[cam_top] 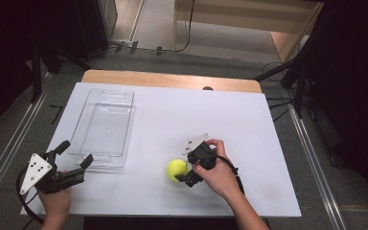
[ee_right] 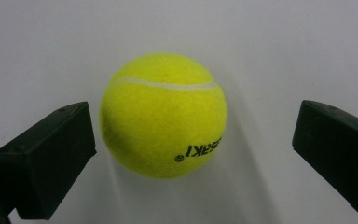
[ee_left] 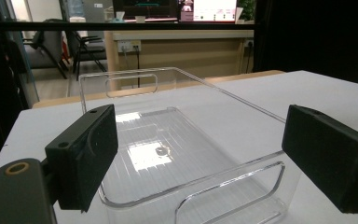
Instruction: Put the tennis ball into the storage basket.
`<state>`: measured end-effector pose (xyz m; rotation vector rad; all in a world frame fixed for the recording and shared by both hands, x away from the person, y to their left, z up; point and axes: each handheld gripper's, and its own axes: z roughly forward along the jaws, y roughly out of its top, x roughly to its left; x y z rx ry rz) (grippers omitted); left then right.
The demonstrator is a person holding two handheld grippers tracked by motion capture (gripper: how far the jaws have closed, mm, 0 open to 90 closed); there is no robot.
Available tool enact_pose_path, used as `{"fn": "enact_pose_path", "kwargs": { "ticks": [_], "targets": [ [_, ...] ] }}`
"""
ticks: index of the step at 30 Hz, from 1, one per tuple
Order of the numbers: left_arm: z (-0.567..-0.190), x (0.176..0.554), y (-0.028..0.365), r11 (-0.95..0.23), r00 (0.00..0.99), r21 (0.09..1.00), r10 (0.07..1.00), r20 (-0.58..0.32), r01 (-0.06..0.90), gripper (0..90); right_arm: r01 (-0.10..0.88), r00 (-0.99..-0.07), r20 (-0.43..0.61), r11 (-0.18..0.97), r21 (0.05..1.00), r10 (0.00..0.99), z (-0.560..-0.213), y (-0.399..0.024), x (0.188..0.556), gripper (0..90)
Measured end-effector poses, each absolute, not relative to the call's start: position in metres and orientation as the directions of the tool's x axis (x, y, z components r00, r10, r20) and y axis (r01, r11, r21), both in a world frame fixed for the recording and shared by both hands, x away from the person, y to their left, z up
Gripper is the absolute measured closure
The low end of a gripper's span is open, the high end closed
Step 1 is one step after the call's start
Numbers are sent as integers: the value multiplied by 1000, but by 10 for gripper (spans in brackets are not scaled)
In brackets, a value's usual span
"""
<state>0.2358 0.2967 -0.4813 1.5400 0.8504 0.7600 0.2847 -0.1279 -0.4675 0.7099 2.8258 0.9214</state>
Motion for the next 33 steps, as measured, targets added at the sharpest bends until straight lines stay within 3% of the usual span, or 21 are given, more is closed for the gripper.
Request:
{"fn": "enact_pose_path", "kwargs": {
  "ticks": [33],
  "targets": [
    [-481, 236, 297, -70, 527, 992, 850, 4, 105, 110, 398, -903, 68, 768, 502, 424, -479, -111, 288, 0]
  ]
}}
